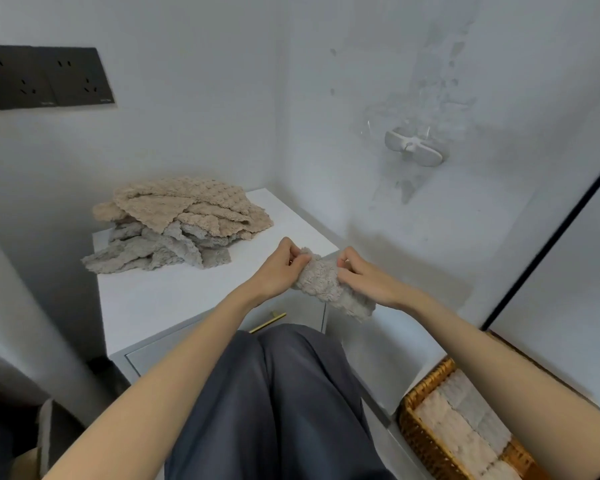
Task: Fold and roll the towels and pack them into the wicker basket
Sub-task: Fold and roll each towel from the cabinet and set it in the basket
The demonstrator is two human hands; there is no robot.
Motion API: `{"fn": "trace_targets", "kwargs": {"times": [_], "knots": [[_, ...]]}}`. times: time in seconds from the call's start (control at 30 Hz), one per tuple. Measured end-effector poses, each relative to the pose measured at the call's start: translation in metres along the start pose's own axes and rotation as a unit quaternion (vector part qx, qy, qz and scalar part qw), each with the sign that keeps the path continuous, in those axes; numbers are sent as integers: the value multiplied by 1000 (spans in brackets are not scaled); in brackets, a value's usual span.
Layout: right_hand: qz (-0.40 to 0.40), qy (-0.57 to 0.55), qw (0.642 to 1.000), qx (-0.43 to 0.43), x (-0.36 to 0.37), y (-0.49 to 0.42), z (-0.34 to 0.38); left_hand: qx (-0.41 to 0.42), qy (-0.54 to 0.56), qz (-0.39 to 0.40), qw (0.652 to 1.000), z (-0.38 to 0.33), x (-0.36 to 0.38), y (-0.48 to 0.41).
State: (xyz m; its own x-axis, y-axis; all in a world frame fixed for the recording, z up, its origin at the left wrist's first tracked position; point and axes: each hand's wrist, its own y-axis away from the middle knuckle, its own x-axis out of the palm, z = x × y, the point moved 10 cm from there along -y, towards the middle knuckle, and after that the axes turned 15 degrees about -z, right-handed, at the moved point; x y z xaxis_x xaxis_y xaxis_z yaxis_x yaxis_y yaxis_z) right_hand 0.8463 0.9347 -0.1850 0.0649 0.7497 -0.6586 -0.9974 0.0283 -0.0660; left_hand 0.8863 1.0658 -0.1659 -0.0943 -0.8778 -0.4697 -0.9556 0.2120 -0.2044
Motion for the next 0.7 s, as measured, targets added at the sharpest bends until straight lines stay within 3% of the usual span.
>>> {"fn": "trace_targets", "kwargs": {"times": [0.27,0.7], "knots": [[-47,-22,999,16,-20,53,-36,4,26,48,999,-14,57,26],[-147,-80,977,130,-64,160,-163,5,11,201,979,-21,202,95]]}}
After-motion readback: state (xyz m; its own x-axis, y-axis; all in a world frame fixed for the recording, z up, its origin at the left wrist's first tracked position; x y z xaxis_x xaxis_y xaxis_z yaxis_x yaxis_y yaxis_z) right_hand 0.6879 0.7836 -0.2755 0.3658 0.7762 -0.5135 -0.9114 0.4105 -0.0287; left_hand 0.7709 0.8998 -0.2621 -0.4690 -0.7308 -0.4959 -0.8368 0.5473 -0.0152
